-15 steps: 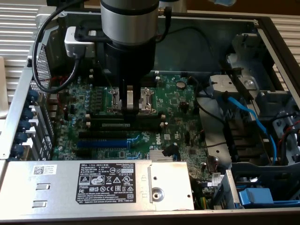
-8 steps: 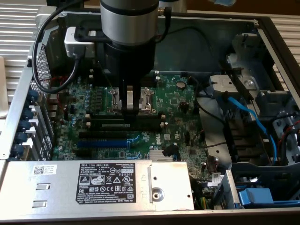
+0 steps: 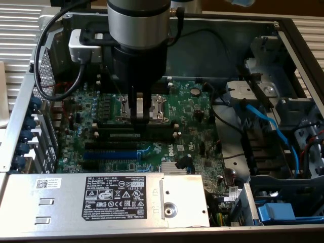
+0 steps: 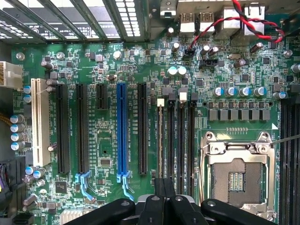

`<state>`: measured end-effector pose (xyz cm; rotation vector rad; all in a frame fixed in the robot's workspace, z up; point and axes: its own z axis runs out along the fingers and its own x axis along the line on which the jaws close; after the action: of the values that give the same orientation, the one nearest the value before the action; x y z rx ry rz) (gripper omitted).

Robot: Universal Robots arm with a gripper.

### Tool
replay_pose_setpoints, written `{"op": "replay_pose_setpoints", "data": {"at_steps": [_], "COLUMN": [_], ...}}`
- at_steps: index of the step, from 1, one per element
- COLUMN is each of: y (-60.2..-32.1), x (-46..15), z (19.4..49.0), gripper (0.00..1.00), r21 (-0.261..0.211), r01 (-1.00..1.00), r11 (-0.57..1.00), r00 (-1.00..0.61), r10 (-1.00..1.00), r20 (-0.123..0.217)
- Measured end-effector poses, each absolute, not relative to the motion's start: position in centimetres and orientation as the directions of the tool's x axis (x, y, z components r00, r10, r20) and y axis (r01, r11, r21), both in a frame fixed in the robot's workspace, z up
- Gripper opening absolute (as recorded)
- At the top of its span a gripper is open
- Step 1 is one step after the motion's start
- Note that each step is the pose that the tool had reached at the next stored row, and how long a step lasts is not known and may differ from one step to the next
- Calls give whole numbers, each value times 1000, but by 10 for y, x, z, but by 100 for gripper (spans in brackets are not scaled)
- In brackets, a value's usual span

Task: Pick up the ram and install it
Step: 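Press down the ram until it locks into place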

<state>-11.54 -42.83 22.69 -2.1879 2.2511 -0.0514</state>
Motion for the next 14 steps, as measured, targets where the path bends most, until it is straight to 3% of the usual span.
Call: {"op": "replay_pose_setpoints", "data": {"at_steps": [14], "y": [-428], "x": [-115], "z": [248], "gripper": [10], "r21": [-26], "r01": [-999], "r11": [28], "r00": [-29], "r10": [-999], "r20": [21]}}
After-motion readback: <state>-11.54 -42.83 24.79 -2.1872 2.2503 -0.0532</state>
